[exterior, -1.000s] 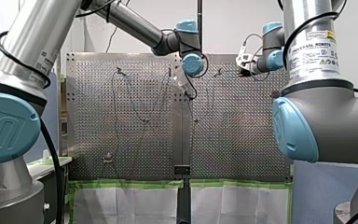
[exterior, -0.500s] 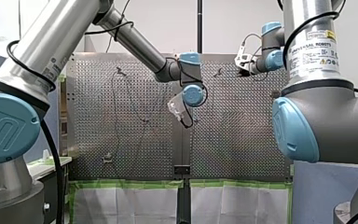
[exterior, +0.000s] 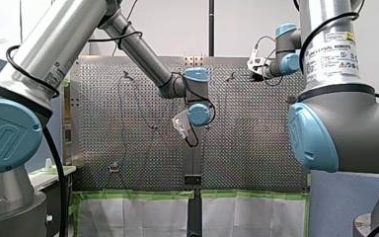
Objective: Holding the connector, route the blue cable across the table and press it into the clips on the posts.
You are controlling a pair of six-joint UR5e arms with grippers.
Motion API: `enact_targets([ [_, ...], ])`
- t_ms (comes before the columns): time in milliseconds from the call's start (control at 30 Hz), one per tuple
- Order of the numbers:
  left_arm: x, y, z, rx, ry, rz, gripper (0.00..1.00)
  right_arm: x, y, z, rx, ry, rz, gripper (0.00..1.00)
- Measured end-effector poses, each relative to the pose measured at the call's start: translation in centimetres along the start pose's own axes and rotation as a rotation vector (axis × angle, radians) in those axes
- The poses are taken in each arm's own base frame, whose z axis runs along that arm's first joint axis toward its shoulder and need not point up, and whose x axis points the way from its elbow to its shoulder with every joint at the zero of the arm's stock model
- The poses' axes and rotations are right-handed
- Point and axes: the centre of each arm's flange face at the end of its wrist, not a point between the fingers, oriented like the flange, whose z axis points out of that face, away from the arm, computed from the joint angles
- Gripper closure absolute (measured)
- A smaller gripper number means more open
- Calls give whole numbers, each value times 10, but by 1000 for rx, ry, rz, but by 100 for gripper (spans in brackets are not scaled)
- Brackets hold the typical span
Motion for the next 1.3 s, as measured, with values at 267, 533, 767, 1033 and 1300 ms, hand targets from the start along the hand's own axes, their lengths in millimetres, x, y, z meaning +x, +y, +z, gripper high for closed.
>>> enact_targets([
  [267,10,19,-10,5,3,-40,0,-1,0,0,0,-1,0,100],
  [533,19,42,-25,-22,-11,-97,0,-2,0,0,0,-1,0,100],
  [767,24,63,-35,-33,-19,-125,0,-2,2,1,-3,0,0,100],
  [1033,23,98,-35,-66,-40,-65,0,-2,2,1,-3,1,0,100],
  [1300,20,135,-31,-69,-45,14,0,-1,4,1,-5,1,0,100],
])
